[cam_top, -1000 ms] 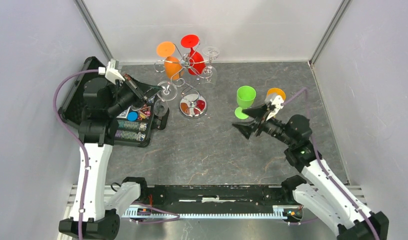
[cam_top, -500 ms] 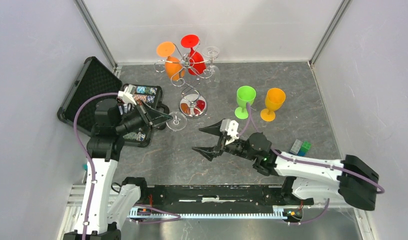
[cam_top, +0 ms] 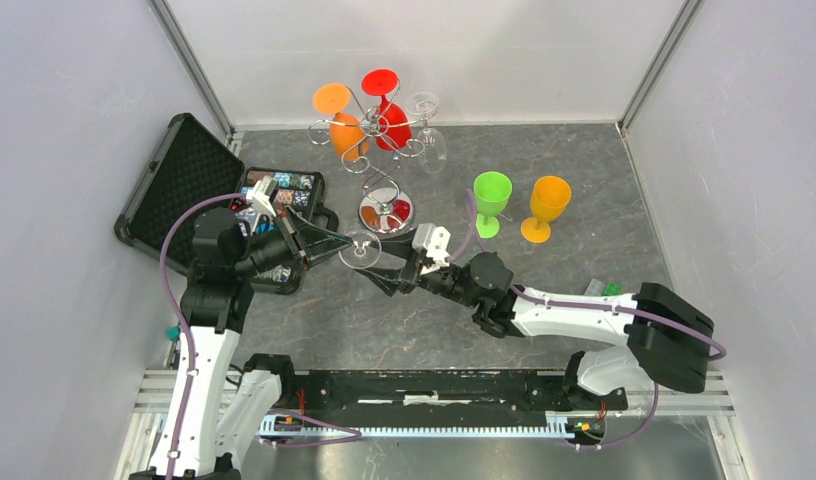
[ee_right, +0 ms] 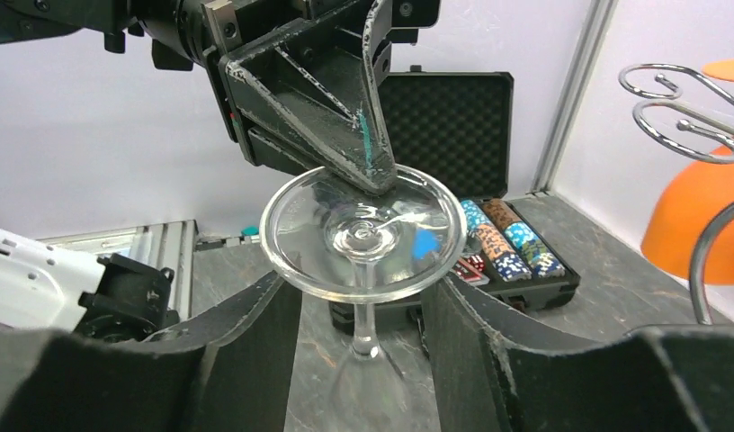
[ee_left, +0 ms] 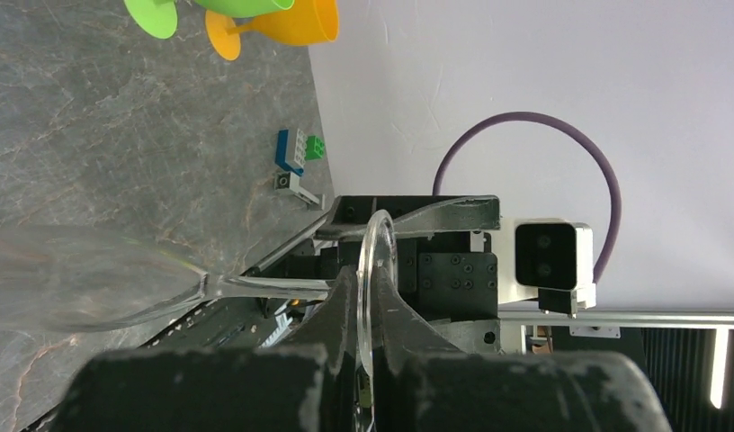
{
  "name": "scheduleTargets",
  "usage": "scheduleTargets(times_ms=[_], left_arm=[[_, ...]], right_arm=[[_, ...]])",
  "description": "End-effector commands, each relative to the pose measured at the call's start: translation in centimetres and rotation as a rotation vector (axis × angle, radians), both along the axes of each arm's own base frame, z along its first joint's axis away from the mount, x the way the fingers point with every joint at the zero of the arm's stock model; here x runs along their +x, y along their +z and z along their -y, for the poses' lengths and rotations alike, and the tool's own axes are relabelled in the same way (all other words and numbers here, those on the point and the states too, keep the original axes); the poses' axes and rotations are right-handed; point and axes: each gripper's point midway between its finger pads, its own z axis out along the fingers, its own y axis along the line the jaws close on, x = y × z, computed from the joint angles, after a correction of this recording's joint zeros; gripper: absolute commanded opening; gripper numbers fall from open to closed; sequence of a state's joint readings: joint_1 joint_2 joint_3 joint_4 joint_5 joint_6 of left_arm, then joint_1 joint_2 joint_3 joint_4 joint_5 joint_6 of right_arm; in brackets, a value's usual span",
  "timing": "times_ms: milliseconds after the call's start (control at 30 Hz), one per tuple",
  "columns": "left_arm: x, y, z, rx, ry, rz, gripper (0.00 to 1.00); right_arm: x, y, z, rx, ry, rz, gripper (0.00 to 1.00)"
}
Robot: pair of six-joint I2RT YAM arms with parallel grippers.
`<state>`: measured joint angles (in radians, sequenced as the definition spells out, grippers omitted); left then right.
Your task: Take the wine glass off the wine glass rack
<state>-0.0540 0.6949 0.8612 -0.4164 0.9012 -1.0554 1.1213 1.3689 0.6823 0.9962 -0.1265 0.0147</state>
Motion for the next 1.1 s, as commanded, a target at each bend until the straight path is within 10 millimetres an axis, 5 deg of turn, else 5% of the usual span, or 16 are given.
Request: scheduleTargets(times_ms=[0, 333, 400, 567, 667, 800, 867, 967, 1067], left_arm=[[-0.9, 2.9, 0.5, -0.056, -0.051, 0.068, 0.02], [-0.9, 4.7, 0.6, -0.111, -0.045, 0.086, 0.02], [-0.9, 5.1, 0.6, -0.117, -0.044, 0.09, 0.02], [-1.2, 6.4, 0.6, -0.131, -0.046, 0.132, 0.02], [-1.3, 6.5, 0.6, -0.132, -0.045, 0.137, 0.04], [-1.2, 6.3, 0.6, -0.13, -0.039, 0.137, 0.24], [-1.1, 6.6, 0.5, -0.115, -0.024, 0.179, 0.43], [-1.1, 6.6, 0.0, -0.067, 0.019, 0.242, 0.75], [-0.9, 5.6, -0.3, -0.027, 0.048, 0.267, 0.9]], right_arm=[[-0.8, 2.3, -1.8, 0.047, 0.079, -0.013, 0.53], [0.6, 1.3, -1.9, 0.035, 0.019, -0.049, 0.35], [1.0, 1.4, -1.5, 0.054, -0.008, -0.062, 0.25], [1.1, 3.0, -0.1, 0.149, -0.039, -0.05, 0.03], [1.1, 4.0, 0.2, 0.186, -0.043, -0.042, 0.0], [1.1, 5.6, 1.4, 0.262, -0.062, -0.046, 0.0], [1.6, 6.3, 2.5, 0.31, -0.103, -0.071, 0.0], [2.0, 7.6, 5.3, 0.423, -0.165, -0.108, 0.0], [2.3, 9.1, 9.0, 0.561, -0.23, -0.148, 0.0]])
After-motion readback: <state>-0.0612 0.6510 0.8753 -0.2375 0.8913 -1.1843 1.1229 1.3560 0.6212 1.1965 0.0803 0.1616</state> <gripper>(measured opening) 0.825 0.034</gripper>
